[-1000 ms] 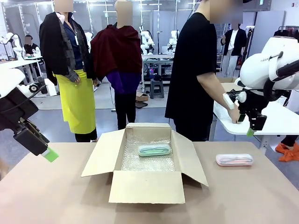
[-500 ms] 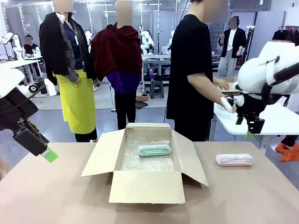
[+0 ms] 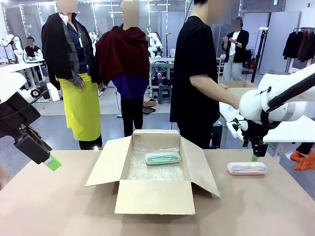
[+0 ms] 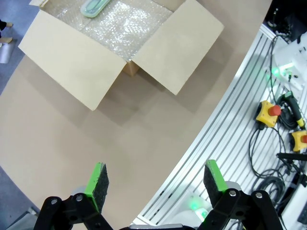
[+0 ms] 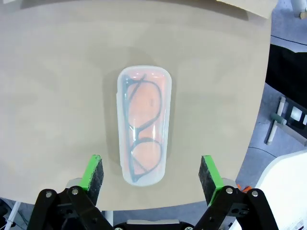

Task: Pack the glasses set securely to prepare it for shipping.
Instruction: Put the Glasses case from the right side of the table into the Package Box.

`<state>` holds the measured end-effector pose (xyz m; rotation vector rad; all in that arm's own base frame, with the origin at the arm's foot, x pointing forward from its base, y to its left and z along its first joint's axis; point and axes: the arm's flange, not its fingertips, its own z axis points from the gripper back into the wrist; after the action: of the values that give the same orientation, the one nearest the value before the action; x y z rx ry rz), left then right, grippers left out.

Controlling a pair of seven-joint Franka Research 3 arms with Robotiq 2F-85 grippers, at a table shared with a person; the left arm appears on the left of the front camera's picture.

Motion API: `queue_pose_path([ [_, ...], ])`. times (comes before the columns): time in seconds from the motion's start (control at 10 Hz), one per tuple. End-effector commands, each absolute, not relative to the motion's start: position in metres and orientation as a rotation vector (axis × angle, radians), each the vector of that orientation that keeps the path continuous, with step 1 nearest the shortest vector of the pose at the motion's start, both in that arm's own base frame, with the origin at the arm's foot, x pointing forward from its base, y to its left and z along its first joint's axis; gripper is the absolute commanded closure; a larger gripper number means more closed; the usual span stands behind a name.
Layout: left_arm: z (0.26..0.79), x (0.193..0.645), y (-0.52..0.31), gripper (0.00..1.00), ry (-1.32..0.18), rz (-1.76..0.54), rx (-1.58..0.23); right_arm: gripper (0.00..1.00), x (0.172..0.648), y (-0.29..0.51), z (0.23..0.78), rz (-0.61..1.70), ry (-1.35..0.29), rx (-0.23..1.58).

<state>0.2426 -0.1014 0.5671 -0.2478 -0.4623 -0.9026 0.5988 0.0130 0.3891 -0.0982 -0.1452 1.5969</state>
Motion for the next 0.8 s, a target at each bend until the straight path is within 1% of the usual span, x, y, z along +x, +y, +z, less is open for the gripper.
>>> queue_pose_path([
  [0.0,0.568,0.243,-0.101,0.0,-0.472,-0.92,-0.26,0.0,0.606,0.013,0.377,1.64,-0.159,-0.124],
  [0.2,0.568,0.243,-0.101,0.0,-0.472,-0.92,-0.26,0.0,0.612,0.01,0.356,1.611,-0.143,-0.073],
  [0.7,0.568,0.243,-0.101,0.0,-0.472,-0.92,-0.26,0.0,0.624,0.01,0.331,1.59,-0.106,-0.011],
])
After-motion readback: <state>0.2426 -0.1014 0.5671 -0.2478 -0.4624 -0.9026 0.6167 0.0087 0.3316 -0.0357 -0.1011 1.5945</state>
